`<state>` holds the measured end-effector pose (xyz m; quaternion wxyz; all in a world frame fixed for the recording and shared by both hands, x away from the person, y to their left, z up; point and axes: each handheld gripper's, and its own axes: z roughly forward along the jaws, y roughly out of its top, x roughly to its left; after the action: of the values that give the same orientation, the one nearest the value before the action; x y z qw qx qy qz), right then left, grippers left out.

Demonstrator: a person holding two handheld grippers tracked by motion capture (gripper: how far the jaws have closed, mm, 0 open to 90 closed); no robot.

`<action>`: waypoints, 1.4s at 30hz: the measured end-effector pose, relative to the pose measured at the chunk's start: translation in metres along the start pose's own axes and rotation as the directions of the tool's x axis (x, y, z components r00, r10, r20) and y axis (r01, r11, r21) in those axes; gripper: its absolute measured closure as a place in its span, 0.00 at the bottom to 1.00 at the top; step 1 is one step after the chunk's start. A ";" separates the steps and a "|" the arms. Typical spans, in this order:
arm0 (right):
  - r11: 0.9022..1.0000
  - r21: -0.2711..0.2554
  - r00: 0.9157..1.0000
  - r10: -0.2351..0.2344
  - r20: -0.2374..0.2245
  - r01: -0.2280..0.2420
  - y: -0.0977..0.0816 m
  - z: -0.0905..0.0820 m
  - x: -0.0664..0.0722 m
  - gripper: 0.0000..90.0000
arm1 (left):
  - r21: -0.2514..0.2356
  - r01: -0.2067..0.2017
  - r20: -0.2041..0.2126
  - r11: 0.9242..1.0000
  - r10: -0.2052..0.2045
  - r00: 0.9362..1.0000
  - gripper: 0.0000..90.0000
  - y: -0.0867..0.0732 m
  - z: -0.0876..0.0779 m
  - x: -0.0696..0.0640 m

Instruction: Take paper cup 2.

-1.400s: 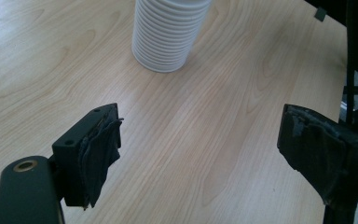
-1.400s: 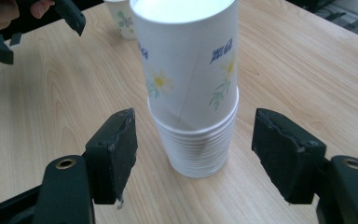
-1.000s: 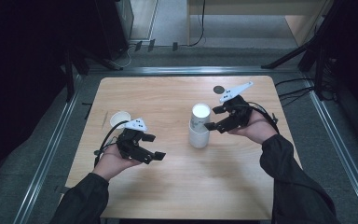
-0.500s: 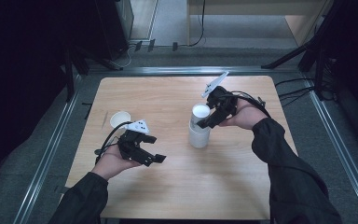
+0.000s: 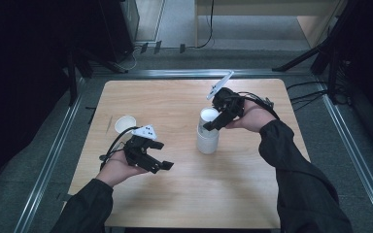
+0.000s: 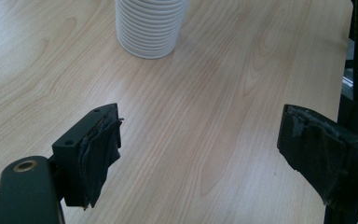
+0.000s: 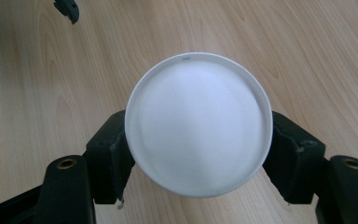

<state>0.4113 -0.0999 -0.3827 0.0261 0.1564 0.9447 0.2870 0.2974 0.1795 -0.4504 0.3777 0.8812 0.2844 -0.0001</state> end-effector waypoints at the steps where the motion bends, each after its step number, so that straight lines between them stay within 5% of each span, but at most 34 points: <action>1: 1.000 0.003 1.000 0.000 0.002 0.000 0.000 -0.001 0.000 0.36 | 0.002 -0.002 0.000 1.000 0.002 1.000 0.15 0.000 0.000 0.000; 23: 1.000 -0.022 1.000 0.013 0.005 -0.013 0.008 -0.031 0.003 0.37 | -0.015 0.002 0.015 1.000 -0.002 1.000 0.15 0.001 -0.002 0.000; 42: 0.997 -0.077 0.999 0.000 0.043 0.004 0.018 -0.092 0.017 0.38 | -0.035 0.009 0.013 0.999 -0.008 1.000 0.15 0.002 -0.004 0.000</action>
<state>0.3879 -0.1296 -0.2952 0.0526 0.1604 0.9324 0.3197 0.2972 0.1808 -0.4468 0.3949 0.8731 0.2858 -0.0022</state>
